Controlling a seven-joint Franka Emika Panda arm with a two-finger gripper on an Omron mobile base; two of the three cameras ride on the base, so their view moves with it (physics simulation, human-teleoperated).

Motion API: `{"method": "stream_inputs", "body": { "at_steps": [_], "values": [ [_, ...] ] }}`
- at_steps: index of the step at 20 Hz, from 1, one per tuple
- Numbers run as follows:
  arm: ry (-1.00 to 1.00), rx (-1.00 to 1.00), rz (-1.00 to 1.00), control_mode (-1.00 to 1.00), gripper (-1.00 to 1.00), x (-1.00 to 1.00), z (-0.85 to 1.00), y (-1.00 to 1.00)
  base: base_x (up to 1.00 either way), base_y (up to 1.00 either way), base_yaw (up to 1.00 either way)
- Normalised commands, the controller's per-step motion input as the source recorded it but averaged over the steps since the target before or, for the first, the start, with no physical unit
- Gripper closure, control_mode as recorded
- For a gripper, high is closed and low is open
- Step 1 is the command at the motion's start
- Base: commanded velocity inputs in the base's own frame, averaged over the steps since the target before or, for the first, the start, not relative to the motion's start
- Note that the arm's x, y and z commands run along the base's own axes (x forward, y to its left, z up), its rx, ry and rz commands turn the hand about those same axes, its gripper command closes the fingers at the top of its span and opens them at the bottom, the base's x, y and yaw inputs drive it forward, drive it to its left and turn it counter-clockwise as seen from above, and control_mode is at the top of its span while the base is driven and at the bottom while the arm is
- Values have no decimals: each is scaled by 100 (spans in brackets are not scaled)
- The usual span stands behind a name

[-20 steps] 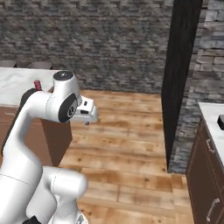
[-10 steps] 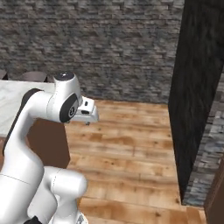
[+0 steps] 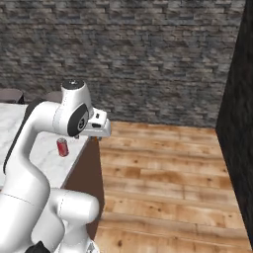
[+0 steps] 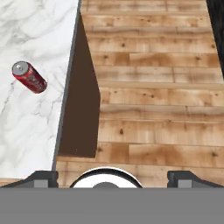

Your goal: Four empty soda cans are scattered around the kitchen. Gather all the cans and cluster them next to the stove for recycling.

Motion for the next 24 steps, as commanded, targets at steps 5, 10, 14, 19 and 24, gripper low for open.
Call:
{"method": "stream_inputs", "body": {
  "at_steps": [5,10,14,19,24],
  "values": [
    [0,0,0,100,-100,0,0,0,-9,100,0],
    [0,0,0,100,-100,0,0,0,-9,100,0],
    [0,0,0,100,-100,0,0,0,-1,100,0],
    [0,0,0,100,-100,0,0,0,0,98,1],
    [0,0,0,100,-100,0,0,0,0,69,5]
  ]
}}
